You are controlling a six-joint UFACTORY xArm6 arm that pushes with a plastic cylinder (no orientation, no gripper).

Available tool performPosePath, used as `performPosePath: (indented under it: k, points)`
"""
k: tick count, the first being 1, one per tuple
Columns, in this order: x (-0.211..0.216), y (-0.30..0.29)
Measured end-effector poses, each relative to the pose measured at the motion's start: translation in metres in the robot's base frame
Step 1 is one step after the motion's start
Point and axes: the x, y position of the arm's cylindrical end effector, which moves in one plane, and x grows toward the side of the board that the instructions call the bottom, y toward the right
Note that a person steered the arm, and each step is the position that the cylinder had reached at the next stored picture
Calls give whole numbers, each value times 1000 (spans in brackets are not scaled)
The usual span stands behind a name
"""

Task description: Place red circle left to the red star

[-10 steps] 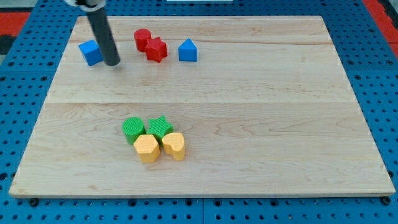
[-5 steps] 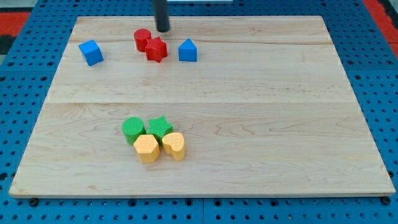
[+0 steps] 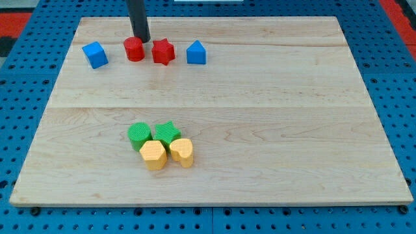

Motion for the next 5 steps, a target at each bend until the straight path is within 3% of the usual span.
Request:
performPosePath:
  k: [2, 4, 5]
  points:
    - [9, -1]
    - [-23, 25]
    - [-9, 134]
